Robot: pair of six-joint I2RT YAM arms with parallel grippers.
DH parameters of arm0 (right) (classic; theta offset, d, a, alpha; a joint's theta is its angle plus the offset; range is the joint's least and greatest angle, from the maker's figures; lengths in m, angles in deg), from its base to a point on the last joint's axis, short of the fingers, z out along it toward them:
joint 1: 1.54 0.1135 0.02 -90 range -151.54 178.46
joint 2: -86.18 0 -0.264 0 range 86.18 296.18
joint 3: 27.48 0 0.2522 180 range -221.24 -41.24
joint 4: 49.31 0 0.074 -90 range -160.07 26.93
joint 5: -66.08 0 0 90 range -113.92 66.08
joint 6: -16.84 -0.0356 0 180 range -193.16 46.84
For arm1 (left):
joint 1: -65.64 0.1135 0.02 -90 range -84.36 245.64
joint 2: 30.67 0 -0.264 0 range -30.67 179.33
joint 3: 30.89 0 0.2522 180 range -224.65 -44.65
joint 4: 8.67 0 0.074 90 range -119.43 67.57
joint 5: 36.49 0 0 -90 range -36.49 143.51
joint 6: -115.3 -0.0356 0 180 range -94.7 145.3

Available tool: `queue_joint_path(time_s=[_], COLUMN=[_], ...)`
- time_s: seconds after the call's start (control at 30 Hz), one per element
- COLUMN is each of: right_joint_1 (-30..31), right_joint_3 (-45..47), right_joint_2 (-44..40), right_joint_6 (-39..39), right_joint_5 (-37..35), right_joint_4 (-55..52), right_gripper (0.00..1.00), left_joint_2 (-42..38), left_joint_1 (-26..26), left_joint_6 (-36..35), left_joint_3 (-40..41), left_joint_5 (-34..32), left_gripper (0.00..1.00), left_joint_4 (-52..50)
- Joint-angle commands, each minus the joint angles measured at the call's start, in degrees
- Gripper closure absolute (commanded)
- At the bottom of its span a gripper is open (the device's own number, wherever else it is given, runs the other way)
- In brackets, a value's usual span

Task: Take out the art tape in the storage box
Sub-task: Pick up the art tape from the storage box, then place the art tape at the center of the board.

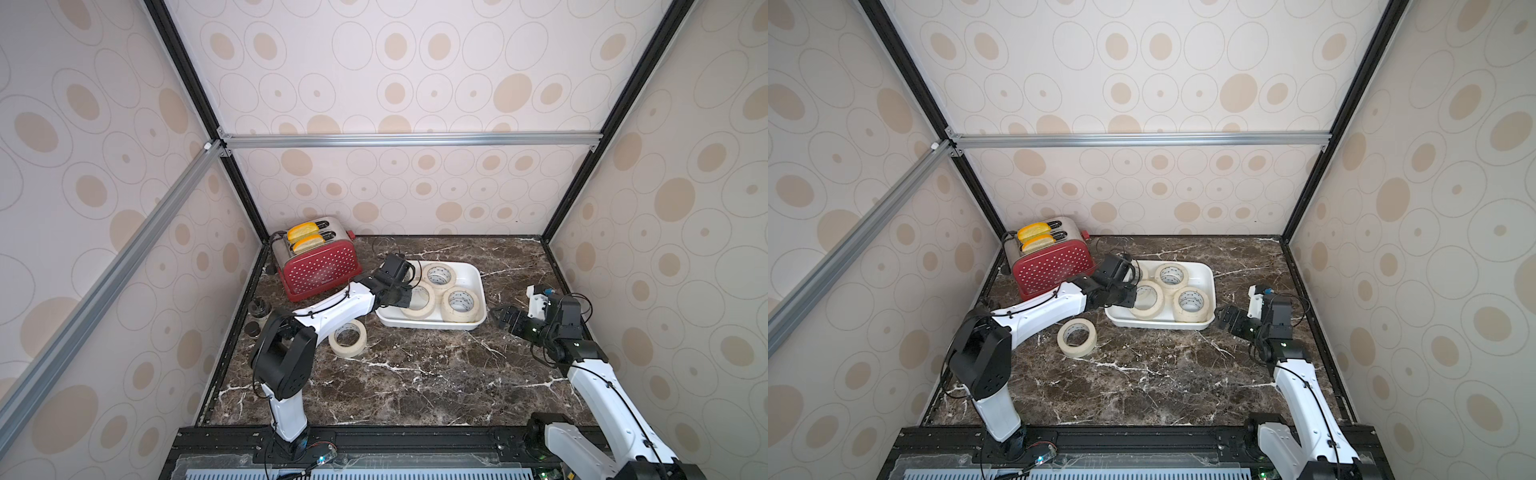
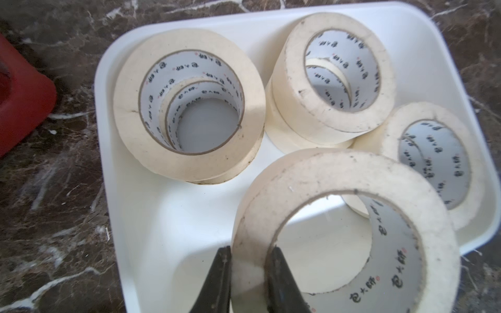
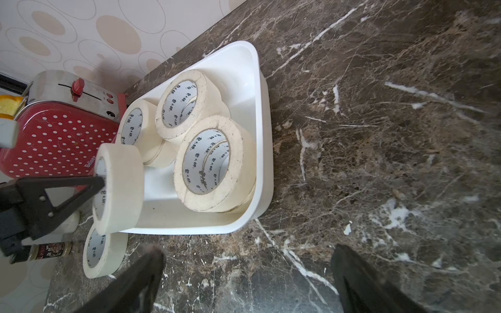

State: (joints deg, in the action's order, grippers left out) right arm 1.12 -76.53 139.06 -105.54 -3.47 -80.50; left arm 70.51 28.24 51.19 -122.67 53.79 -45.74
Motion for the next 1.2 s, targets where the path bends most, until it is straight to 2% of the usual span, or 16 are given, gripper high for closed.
queue_joint_path(time_s=[0.0,0.43,0.7,0.93,1.17], right_joint_1=[0.36,0.34,0.41,0.34,0.33], right_joint_3=[-0.57,-0.87,-0.93,-0.75,-0.48], right_joint_2=[-1.11,-0.41,0.23,0.58,0.83], right_joint_6=[0.23,0.86,0.97,1.26,1.13], right_joint_5=[-0.79,-1.15,-1.71,-1.82,-1.74], right_joint_4=[-0.75,-0.41,0.03,0.24,0.55], right_gripper=[0.0,0.0,0.0,0.0,0.0], left_joint_2=[-4.86,-22.03,-29.09,-31.77,-29.9], left_joint_1=[-0.39,-0.38,-0.39,-0.36,-0.42], left_joint_6=[0.21,-0.68,0.95,1.09,1.06], left_joint_3=[0.84,14.02,21.18,26.03,28.87], left_joint_5=[-0.24,-5.23,-3.99,-1.75,-1.87], left_gripper=[0.85,0.86,0.86,0.86,0.87], left_joint_4=[0.72,-1.33,-4.26,-6.29,-6.09])
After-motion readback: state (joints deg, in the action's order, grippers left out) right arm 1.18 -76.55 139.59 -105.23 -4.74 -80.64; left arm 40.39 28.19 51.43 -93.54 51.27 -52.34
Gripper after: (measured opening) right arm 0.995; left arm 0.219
